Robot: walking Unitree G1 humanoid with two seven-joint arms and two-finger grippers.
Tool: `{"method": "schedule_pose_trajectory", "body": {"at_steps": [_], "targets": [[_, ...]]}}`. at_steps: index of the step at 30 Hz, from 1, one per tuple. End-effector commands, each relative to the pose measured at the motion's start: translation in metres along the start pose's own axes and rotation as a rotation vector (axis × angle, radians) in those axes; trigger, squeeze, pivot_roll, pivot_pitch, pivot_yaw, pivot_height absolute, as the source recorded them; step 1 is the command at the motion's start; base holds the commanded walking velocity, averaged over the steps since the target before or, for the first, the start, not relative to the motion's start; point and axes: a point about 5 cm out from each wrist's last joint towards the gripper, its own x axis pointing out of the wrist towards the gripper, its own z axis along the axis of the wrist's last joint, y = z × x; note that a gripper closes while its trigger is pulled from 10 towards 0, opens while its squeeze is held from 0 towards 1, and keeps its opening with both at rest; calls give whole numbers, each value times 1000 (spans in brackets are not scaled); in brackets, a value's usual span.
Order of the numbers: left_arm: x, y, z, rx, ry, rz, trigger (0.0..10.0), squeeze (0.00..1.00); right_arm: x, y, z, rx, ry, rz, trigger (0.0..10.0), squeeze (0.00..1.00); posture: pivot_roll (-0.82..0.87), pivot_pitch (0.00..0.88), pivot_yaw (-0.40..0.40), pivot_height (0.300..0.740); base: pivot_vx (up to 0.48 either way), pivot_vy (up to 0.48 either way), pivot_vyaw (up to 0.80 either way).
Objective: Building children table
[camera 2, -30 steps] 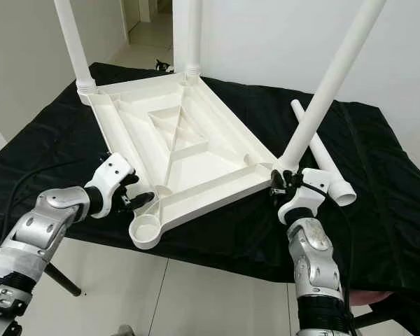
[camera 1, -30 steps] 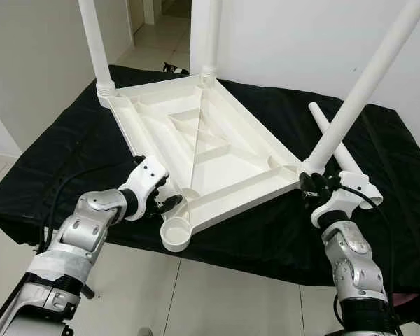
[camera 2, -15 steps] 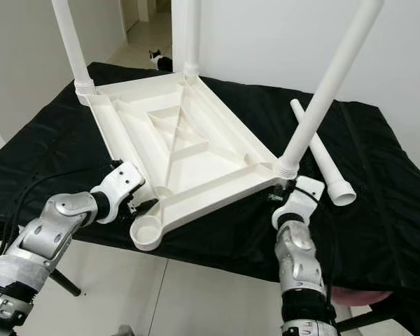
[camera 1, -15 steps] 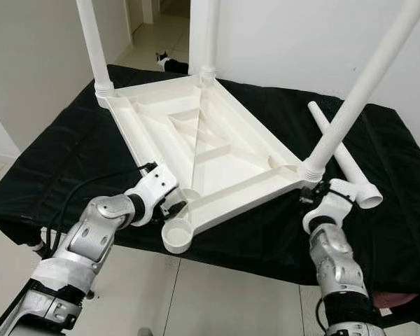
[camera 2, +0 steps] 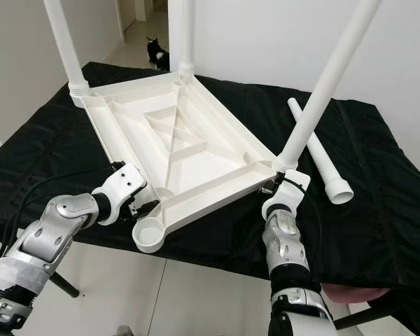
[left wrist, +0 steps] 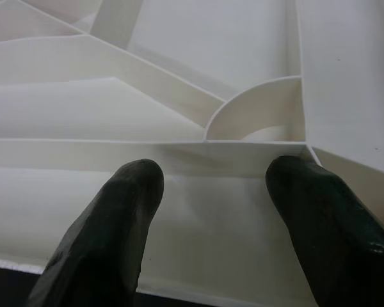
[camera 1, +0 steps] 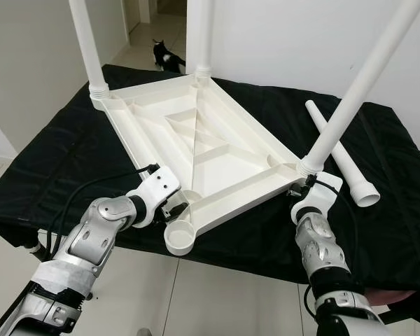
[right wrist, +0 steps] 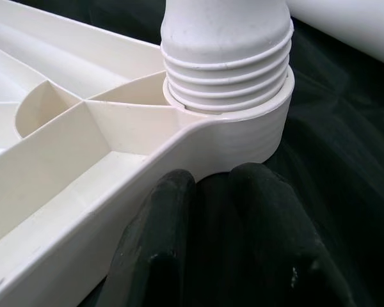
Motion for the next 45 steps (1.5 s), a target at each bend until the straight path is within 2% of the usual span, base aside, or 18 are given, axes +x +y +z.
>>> {"method": "schedule_pose_trajectory", "body": {"at_steps": [1,4,6,9,13,16,20,25,30,33,37,42,45], "targets": [[3,-14,-3,3,25,-94,10000,0,4,5,0,-13,5,23,10000,0,-27,0,-35,740,0,0,0],[4,-22,2,9,6,-125,10000,0,11,13,3,-21,11,51,10000,0,-19,3,-35,740,0,0,0],[4,-22,2,9,6,-125,10000,0,11,13,3,-21,11,51,10000,0,-19,3,-35,740,0,0,0],[11,-39,14,-1,-34,-173,10000,0,18,20,5,-29,23,84,10000,0,-3,8,-33,740,0,0,0],[12,-42,16,-3,-44,-184,10000,0,19,21,5,-28,26,88,10000,0,-3,8,-33,740,0,0,0],[23,-58,31,-19,-87,-212,10000,0,24,26,9,-34,32,111,10000,0,-7,8,-26,740,0,0,0],[29,-64,40,-28,-112,-220,10000,0,27,30,11,-46,38,129,10000,0,-7,8,-26,740,0,0,0],[32,-66,45,-34,-125,-217,10000,0,28,31,12,-51,42,134,10000,0,-4,4,-24,740,0,0,0],[43,-69,69,-54,-182,-209,10000,0,30,37,14,-60,52,144,10000,0,-12,8,-15,740,0,0,0],[44,-71,74,-52,-193,-214,10000,0,31,40,14,-63,50,149,10000,0,-12,8,-15,740,0,0,0],[40,-68,78,-43,-213,-208,10000,0,30,40,14,-58,33,149,10000,0,-8,8,-18,740,0,0,0],[26,-55,88,-23,-316,-172,10000,0,24,27,9,-64,-26,119,10000,0,-12,3,-22,740,0,0,0],[24,-54,90,-21,-333,-170,10000,0,23,24,9,-67,-46,108,10000,0,-16,1,-22,740,0,0,0]]}}
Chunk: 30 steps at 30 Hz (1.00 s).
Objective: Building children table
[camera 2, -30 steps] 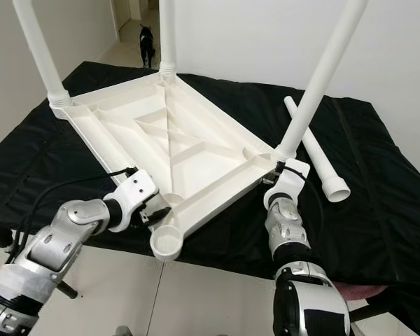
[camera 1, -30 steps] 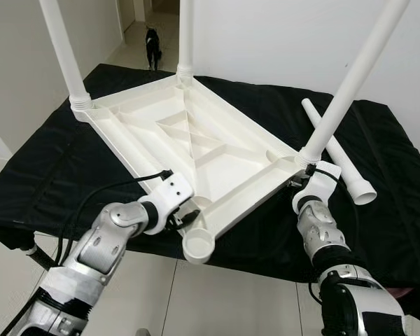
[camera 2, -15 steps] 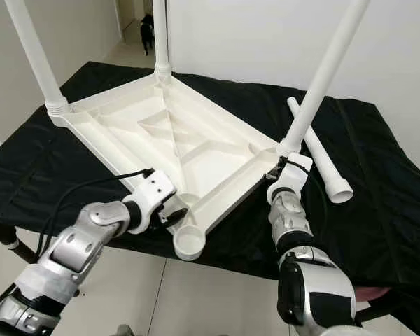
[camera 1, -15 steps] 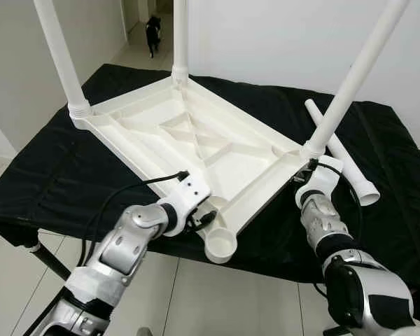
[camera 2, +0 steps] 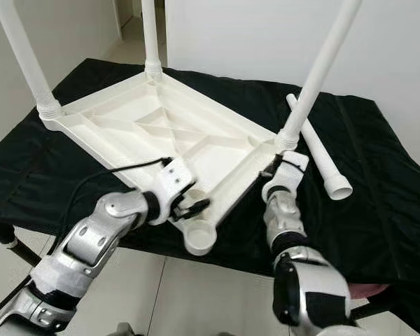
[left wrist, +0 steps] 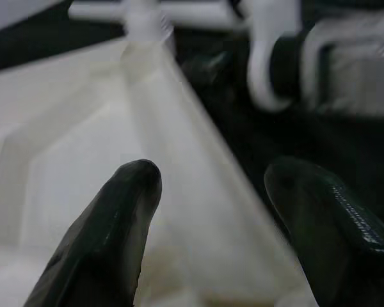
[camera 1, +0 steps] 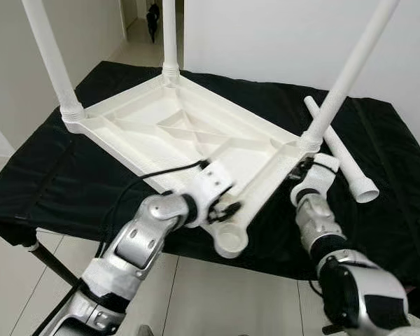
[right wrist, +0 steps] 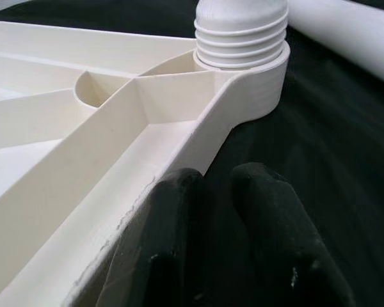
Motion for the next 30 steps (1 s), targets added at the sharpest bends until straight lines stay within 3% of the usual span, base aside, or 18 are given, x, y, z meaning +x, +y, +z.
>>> {"method": "schedule_pose_trajectory", "body": {"at_steps": [1,3,5,8,14,16,18,19,20,26,30], "targets": [[-3,-1,-1,-4,-9,-24,10000,0,-2,2,-2,-22,-15,27,10000,0,-16,1,-22,740,0,0,0],[-7,1,2,-14,-40,-20,10000,0,-6,-6,-2,-45,-44,-4,10000,0,-16,0,-26,740,0,0,0],[-16,11,6,-55,-106,17,10000,0,-17,-29,-7,-118,-95,-82,10000,0,-25,0,-26,740,0,0,0],[-24,20,8,-78,-143,52,10000,0,-29,-43,-11,-144,-121,-109,10000,0,-31,0,-25,740,0,0,0],[-29,28,6,-52,-146,68,10000,0,-43,-46,-10,-143,-172,-70,10000,0,-35,0,-25,740,0,0,0],[-32,36,2,13,-138,72,10000,0,-56,-50,0,-107,-250,-35,10000,0,-47,0,-23,740,0,0,0],[-32,36,2,13,-138,72,10000,0,-56,-50,0,-107,-250,-35,10000,0,-47,0,-23,740,0,0,0],[-35,43,-9,91,-84,30,10000,0,-63,-49,17,-80,-323,30,10000,0,-51,0,-17,740,0,0,0],[-36,45,-13,109,-59,11,10000,0,-65,-49,22,-76,-340,52,10000,0,-51,0,-17,740,0,0,0],[-37,53,-30,143,40,-2,10000,0,-70,-54,36,-42,-369,90,10000,0,-54,0,-14,740,0,0,0],[-35,67,-60,149,223,28,10000,0,-78,-51,50,-27,-399,145,10000,0,-65,0,-11,740,0,0,0]]}}
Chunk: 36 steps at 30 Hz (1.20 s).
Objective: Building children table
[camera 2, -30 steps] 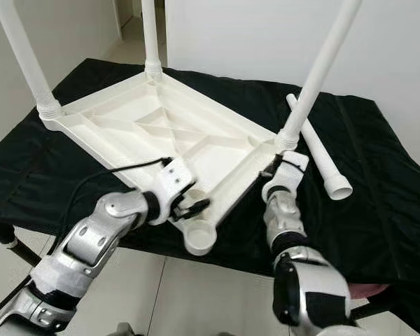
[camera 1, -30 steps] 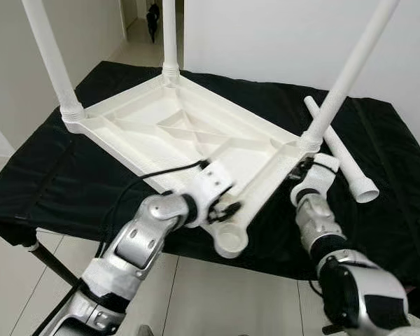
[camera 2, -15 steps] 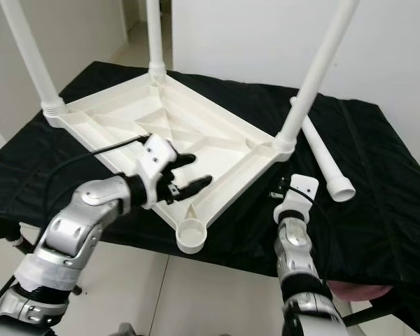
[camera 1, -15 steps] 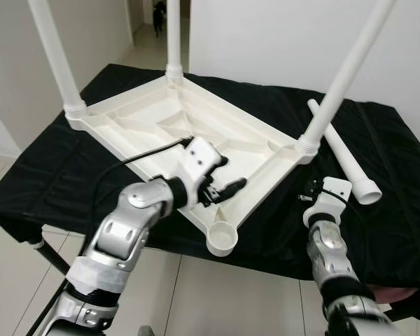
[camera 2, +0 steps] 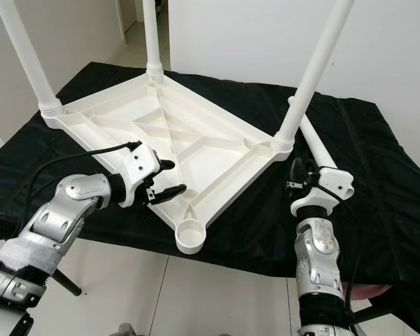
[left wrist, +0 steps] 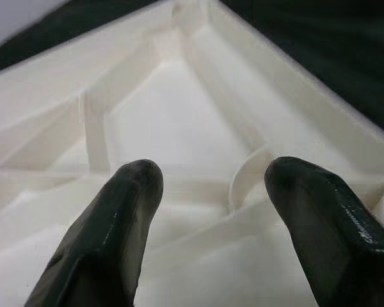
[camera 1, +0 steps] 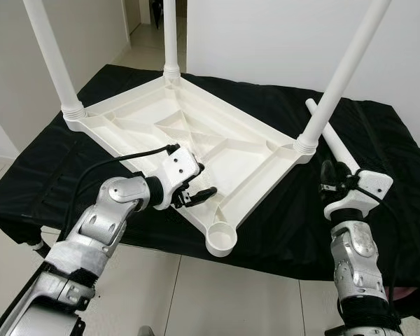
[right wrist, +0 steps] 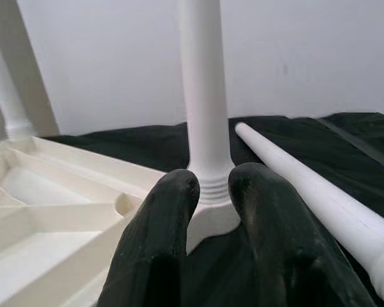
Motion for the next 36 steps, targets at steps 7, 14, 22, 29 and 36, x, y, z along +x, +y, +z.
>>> {"method": "schedule_pose_trajectory", "body": {"at_steps": [7,14,22,29,36], "targets": [[6,6,-19,5,108,31,10000,0,-3,10,5,10,15,60,10000,0,-66,0,-13,740,0,0,0],[9,20,-30,27,192,50,10000,0,-4,19,10,22,23,114,10000,0,-73,0,-10,740,0,0,0],[15,31,-26,102,210,42,10000,0,-3,17,18,17,33,135,10000,0,-89,0,1,740,0,0,0],[22,33,-27,147,241,17,10000,0,-12,28,23,9,76,240,10000,0,-112,3,14,740,0,0,0],[29,25,-29,197,262,-47,10000,0,-25,39,22,-5,131,342,10000,0,-136,22,22,740,0,0,0]]}}
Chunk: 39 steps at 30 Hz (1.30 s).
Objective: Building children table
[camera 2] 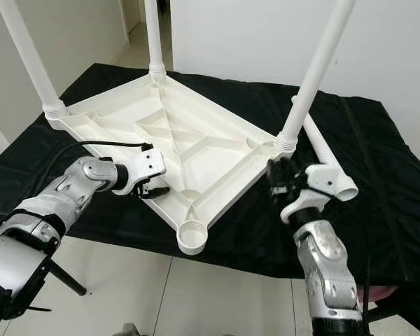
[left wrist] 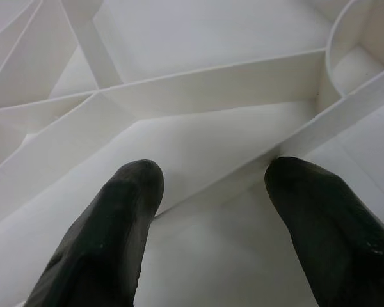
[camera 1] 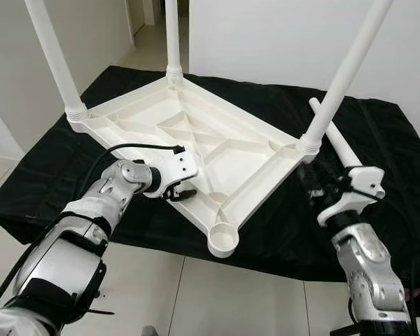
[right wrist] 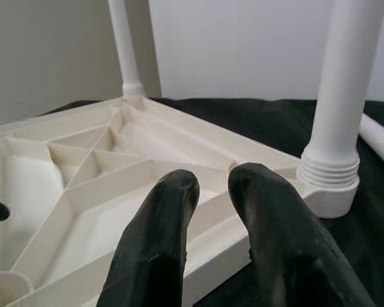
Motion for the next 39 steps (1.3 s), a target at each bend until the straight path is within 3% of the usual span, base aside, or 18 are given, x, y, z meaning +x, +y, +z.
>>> {"method": "schedule_pose_trajectory", "body": {"at_steps": [1,14,18,19,20,21,22,25,26,29,30,39], "targets": [[5,-4,-5,18,37,35,10000,0,-1,2,2,0,0,18,10000,0,-136,22,22,740,0,0,0],[14,-14,-1,93,40,-94,10000,0,-17,1,2,-6,43,-23,10000,0,-179,55,69,740,0,0,0],[16,-21,0,132,33,-187,10000,0,-25,0,2,-6,62,-42,10000,0,-189,65,82,740,0,0,0],[16,-22,0,134,31,-203,8627,0,-26,0,2,-6,65,-45,10000,0,-189,65,82,740,0,0,0],[16,-22,0,134,31,-203,8627,0,-26,0,2,-6,65,-45,10000,0,-189,65,82,740,0,0,0],[16,-25,0,143,28,-234,7843,0,-27,0,2,-7,67,-48,10000,0,-193,69,85,740,0,0,0],[16,-27,0,148,23,-269,4784,0,-29,0,3,-8,69,-55,10000,0,-193,69,85,740,0,0,0],[16,-30,1,158,7,-312,4000,0,-30,-2,3,-9,70,-65,10000,0,-193,69,85,740,0,0,0],[17,-31,2,151,1,-318,1294,0,-29,-2,4,-12,70,-68,10000,0,-193,69,85,740,0,0,0],[17,-31,2,152,-4,-323,824,0,-29,-2,4,-12,70,-70,10000,0,-193,69,85,740,0,0,0],[17,-33,3,152,-13,-340,0,0,-29,-3,5,-15,70,-71,10000,0,-202,63,91,740,0,0,0],[17,-38,2,141,-33,-382,0,0,-28,-5,7,-22,71,-79,10000,0,-201,59,88,740,0,0,0]]}}
